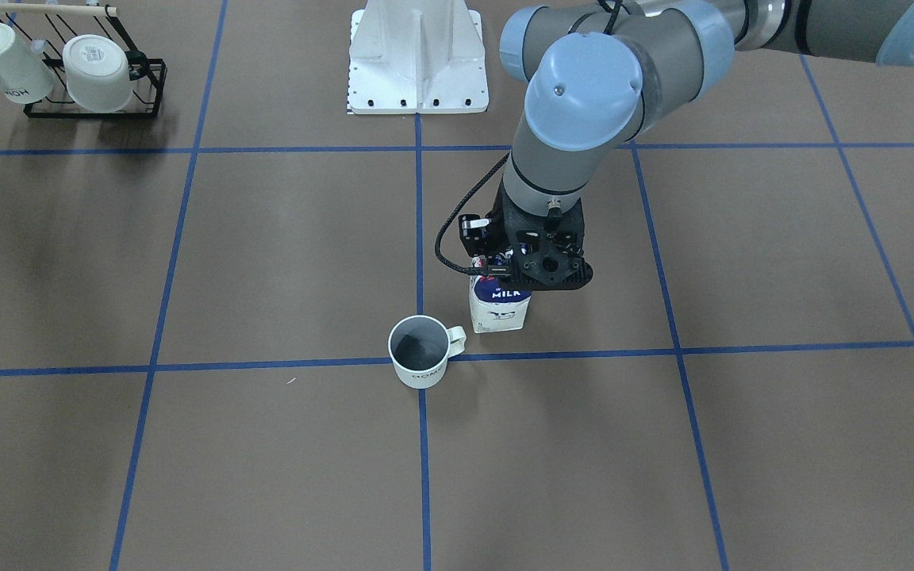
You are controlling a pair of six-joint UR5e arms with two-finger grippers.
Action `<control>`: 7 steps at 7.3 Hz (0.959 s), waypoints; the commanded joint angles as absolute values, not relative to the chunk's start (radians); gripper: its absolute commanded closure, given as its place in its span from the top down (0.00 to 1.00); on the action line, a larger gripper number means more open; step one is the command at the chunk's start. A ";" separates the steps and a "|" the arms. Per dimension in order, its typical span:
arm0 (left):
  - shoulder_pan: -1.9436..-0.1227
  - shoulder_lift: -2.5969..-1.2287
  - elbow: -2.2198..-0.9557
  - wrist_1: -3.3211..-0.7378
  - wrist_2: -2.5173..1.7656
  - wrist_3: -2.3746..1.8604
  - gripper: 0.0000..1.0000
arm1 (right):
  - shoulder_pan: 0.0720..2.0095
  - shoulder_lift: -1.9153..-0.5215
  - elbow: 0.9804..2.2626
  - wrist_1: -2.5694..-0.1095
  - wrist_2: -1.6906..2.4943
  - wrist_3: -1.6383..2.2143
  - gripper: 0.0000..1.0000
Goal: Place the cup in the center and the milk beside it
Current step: 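Carry the milk carton with the left gripper beside the white mug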
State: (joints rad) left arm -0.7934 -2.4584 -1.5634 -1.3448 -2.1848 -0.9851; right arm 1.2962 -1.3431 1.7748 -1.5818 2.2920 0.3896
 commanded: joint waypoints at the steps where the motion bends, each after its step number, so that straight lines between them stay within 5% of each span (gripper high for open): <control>1: -0.778 -2.468 -1.551 -1.345 -2.186 -0.989 0.46 | 1.296 -1.344 1.773 -1.583 2.292 0.390 1.00; 3: -0.778 -2.471 -1.549 -1.348 -2.186 -0.988 0.54 | 1.296 -1.344 1.773 -1.582 2.289 0.390 1.00; 4: -0.776 -2.470 -1.549 -1.351 -2.186 -0.976 0.84 | 1.296 -1.344 1.772 -1.582 2.289 0.390 1.00; 5: -0.776 -2.467 -1.549 -1.371 -2.186 -0.977 0.98 | 1.296 -1.344 1.772 -1.582 2.289 0.390 1.00; 7: -0.781 -2.465 -1.566 -1.368 -2.184 -0.977 0.98 | 1.296 -1.338 1.770 -1.583 2.289 0.391 1.00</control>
State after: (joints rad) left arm -0.7773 -2.4656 -1.5538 -1.3692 -2.1856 -0.9775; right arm 1.2962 -1.3417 1.7714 -1.5824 2.2888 0.3900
